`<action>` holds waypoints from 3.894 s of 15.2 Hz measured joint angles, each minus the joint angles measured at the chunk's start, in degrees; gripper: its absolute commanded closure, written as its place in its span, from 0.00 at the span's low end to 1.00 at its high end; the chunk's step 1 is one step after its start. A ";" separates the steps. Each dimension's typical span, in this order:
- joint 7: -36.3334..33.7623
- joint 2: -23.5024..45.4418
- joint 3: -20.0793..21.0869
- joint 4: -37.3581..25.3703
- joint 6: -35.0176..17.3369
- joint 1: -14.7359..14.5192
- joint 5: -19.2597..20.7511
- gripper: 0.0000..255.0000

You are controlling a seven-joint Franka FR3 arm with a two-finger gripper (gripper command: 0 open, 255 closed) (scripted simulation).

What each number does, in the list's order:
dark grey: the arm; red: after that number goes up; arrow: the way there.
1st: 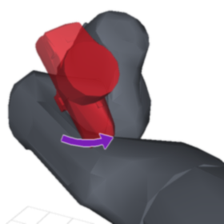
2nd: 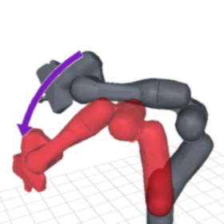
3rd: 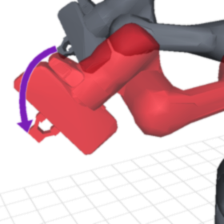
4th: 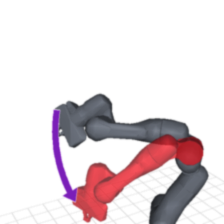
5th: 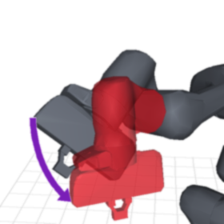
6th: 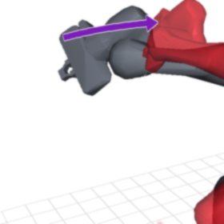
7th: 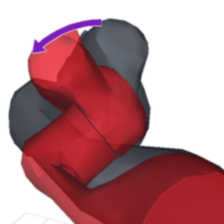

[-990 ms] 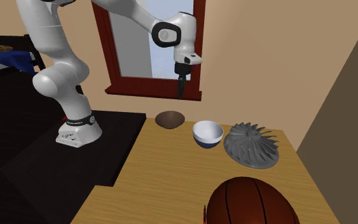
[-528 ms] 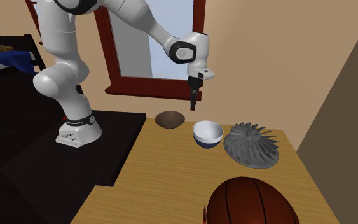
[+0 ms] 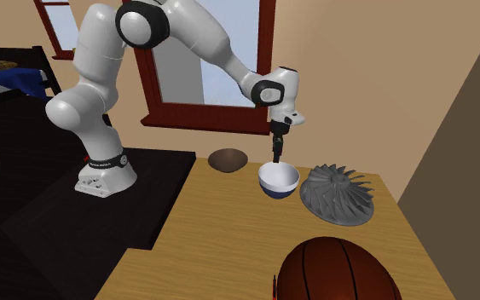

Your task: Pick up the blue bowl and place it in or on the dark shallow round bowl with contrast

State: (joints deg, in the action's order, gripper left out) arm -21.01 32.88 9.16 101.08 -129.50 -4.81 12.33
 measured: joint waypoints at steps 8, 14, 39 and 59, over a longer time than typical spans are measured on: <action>-0.75 6.72 -1.01 -3.64 -3.05 -0.74 1.27 0.00; -0.77 7.57 -1.17 -3.81 -3.75 -0.73 1.44 0.00; 0.47 1.11 -0.13 -3.33 2.16 -0.04 0.03 1.00; -6.14 -16.81 3.93 13.80 3.42 -3.50 -2.69 1.00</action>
State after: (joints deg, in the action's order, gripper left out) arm -27.15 16.07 13.09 114.89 -126.08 -8.31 9.64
